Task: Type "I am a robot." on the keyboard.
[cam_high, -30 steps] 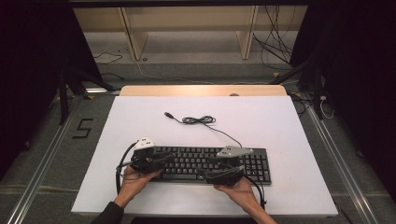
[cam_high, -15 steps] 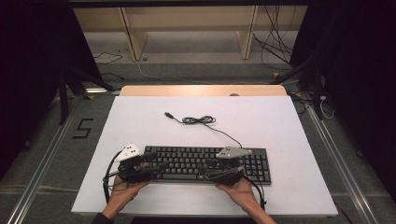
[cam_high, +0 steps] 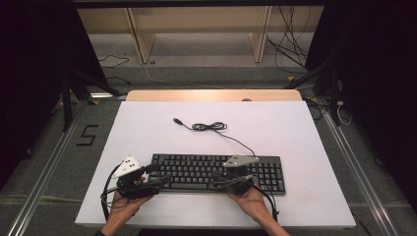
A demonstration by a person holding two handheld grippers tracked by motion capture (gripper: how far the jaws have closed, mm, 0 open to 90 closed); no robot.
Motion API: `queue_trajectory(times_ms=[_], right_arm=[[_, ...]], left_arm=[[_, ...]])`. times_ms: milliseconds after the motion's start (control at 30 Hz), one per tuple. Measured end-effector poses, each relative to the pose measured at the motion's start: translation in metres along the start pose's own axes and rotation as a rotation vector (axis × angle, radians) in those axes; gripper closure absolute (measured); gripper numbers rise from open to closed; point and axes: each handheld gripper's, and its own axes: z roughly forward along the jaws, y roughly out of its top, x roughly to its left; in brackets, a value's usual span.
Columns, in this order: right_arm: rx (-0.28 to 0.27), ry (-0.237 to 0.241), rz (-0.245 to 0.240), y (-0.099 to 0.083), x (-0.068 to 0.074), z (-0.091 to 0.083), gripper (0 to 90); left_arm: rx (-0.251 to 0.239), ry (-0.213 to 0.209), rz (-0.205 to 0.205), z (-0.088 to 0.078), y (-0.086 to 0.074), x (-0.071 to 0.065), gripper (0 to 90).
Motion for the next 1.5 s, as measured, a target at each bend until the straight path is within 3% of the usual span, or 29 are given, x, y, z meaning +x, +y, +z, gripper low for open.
queue_trajectory(times_ms=[500,1500], right_arm=[[0.056,-0.027,-0.026,-0.002,0.001,0.013,90.0],[0.075,-0.025,-0.023,-0.003,0.001,0.016,90.0]], left_arm=[[0.003,-0.006,0.000,-0.003,-0.007,-0.002,27.0],[0.006,-0.010,0.014,-0.005,-0.010,-0.006,25.6]])
